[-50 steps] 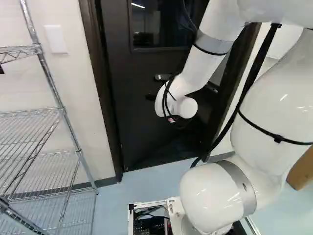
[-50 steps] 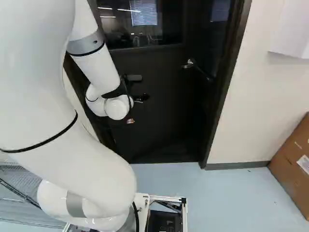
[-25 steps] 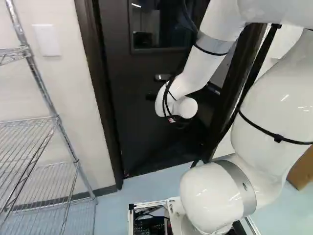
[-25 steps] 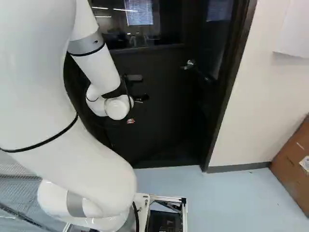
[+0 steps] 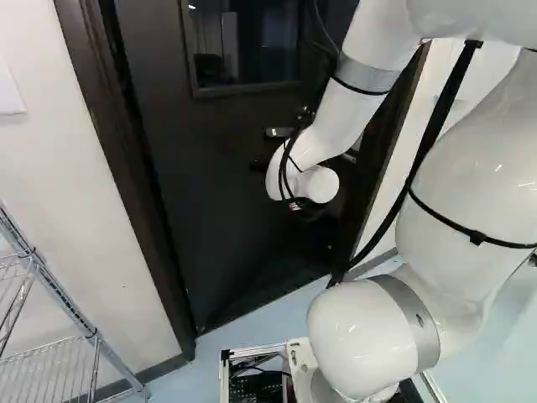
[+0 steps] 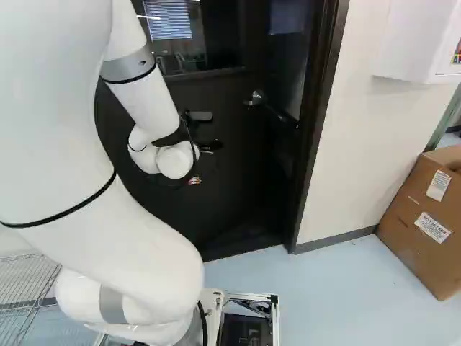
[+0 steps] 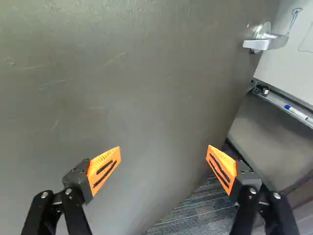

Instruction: Open the door and move inside

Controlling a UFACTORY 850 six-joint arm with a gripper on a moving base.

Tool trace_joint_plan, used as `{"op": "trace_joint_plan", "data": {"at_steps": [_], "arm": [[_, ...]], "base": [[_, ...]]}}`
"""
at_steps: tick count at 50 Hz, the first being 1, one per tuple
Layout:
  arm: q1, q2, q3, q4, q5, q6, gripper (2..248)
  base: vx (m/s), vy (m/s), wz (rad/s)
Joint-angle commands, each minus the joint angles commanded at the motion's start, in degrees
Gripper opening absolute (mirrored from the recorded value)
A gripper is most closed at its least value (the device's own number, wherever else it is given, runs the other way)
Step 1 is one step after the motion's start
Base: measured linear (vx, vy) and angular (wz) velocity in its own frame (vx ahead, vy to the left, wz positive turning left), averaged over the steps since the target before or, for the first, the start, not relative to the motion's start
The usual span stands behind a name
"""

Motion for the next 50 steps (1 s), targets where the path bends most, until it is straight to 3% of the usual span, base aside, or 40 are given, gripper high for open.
{"op": "trace_joint_plan", "data": {"at_steps": [24,43,50], "arm": [[0.0,0.0,0.0,0.0,0.0,0.0,247],[0.0,0.0,0.0,0.0,0.0,0.0,247],[0.0,0.0,0.0,0.0,0.0,0.0,247]], "base": [[0.029,0.002,-0.021],[0.01,0.023,0.384],[-0.029,-0.028,-0.028]]}}
